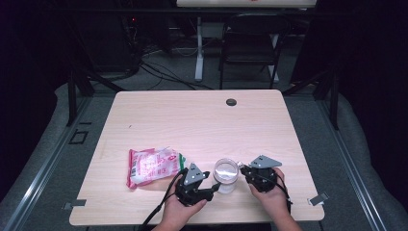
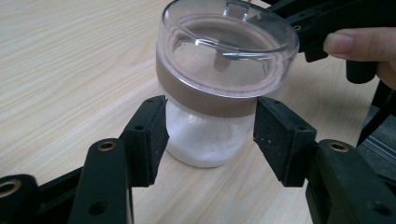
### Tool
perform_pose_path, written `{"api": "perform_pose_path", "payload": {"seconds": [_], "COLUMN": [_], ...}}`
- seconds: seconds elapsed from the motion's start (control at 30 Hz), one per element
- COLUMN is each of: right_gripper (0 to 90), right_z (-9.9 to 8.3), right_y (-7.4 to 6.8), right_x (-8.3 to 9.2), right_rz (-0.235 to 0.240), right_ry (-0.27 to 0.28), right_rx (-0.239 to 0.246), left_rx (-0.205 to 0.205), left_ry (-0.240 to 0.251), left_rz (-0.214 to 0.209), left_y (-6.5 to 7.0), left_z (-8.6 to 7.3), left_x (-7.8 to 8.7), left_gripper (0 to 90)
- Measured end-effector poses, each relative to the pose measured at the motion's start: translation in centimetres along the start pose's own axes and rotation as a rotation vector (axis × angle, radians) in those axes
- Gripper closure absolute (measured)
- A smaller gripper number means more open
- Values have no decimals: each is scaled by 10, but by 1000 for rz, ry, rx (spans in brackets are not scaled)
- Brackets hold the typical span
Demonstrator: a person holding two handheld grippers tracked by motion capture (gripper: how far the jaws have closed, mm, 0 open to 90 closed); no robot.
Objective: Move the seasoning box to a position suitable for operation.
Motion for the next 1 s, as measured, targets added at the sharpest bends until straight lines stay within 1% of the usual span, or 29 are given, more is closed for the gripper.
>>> {"api": "perform_pose_path", "payload": {"seconds": [0.17, 0.23, 0.27, 0.33, 0.4, 0.43, 0.47, 0.5, 0.53, 0.6, 0.63, 0.67, 0.7, 0.73, 0.8, 0.93, 0.97, 1.0], "right_gripper": [824, 817, 813, 805, 799, 797, 794, 793, 792, 785, 773, 750, 716, 705, 689, 675, 675, 675], "right_z": [-3, -5, -6, -7, -8, -9, -9, -10, -10, -10, -10, -10, -10, -9, -9, -7, -6, -5], "right_y": [-11, -15, -17, -22, -25, -26, -28, -28, -28, -27, -27, -27, -27, -27, -25, -23, -23, -21], "right_x": [8, 12, 14, 17, 19, 20, 22, 22, 22, 22, 22, 22, 23, 25, 29, 39, 43, 47], "right_rz": [-28, -35, -36, -35, -32, -34, -28, -30, -29, -21, -17, -4, 11, 21, 25, 41, 37, 32], "right_ry": [-19, -26, -29, -20, -30, -23, -28, -20, -17, -5, 11, 19, 35, 40, 52, 74, 77, 77], "right_rx": [-11, -20, -25, -46, -42, -43, -37, -35, -34, -37, -47, -52, -67, -73, -74, -83, -83, -70], "left_rx": [-30, -30, -27, -40, -44, -38, -36, -23, -19, -7, -14, -9, 0, 5, 11, 7, 10, 14], "left_ry": [-6, -5, -3, -5, -8, -1, 4, 8, 9, 8, 9, 10, 13, 15, 14, 11, 12, 16], "left_rz": [-13, -23, -28, -37, -45, -50, -50, -56, -55, -46, -44, -38, -42, -43, -40, -31, -33, -35], "left_y": [-4, -5, -6, -9, -10, -11, -13, -13, -14, -17, -18, -20, -21, -22, -24, -27, -27, -26], "left_z": [-2, -3, -3, -4, -4, -4, -4, -4, -5, -6, -7, -8, -9, -9, -11, -12, -12, -11], "left_x": [6, 8, 9, 12, 13, 13, 14, 14, 14, 14, 14, 15, 16, 16, 17, 16, 16, 17], "left_gripper": [461, 468, 472, 488, 496, 497, 501, 507, 510, 518, 521, 521, 524, 527, 532, 548, 555, 563]}}
Point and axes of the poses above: each handheld gripper's, and its own axes: x roughly backward along the jaws, z roughly out of its top, y roughly to its right, the point moved 6 cm from there along -x, roughly forward along the jaws, and after that the axes turned 11 degrees about x, right-handed, at the moved point
